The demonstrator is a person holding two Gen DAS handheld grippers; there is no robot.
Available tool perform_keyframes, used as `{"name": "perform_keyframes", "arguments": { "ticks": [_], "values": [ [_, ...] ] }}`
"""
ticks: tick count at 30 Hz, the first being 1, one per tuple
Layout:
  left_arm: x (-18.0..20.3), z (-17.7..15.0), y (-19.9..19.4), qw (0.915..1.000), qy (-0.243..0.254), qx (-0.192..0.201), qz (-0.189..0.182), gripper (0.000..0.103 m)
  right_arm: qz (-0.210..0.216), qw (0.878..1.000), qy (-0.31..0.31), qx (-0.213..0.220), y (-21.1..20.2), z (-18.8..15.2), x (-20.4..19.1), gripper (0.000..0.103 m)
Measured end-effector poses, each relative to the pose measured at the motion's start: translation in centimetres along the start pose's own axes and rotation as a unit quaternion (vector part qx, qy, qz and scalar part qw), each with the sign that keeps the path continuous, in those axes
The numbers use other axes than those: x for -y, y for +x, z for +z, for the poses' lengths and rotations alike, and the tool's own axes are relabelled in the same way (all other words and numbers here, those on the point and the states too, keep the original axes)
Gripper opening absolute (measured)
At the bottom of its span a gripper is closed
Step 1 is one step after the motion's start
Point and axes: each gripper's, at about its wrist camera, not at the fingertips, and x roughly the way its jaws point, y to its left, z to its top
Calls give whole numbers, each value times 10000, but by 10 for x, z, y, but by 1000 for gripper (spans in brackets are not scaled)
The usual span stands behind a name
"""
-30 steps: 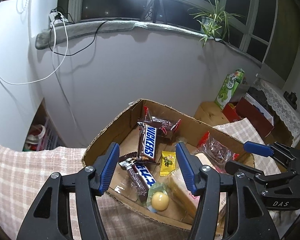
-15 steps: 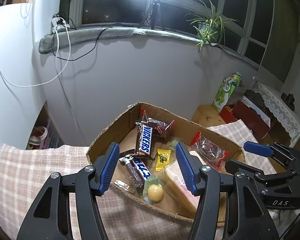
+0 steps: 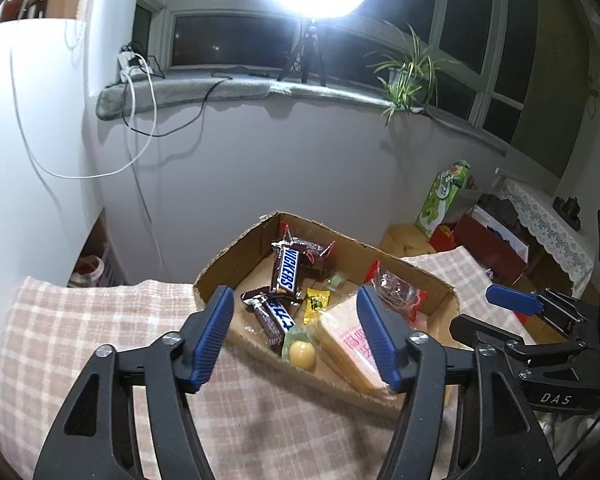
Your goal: Organize snacks
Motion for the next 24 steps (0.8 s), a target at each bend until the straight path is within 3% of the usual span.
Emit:
{"name": "perform_keyframes", "arguments": {
  "ticks": [11, 24],
  "values": [
    [2, -27, -44, 9994, -46, 248, 247, 74, -197, 9994, 46, 278, -34, -23, -15, 93],
    [1, -41, -64, 9987, -88, 289, 402, 74, -156, 9995, 69, 276, -41, -31, -22, 93]
  ]
}}
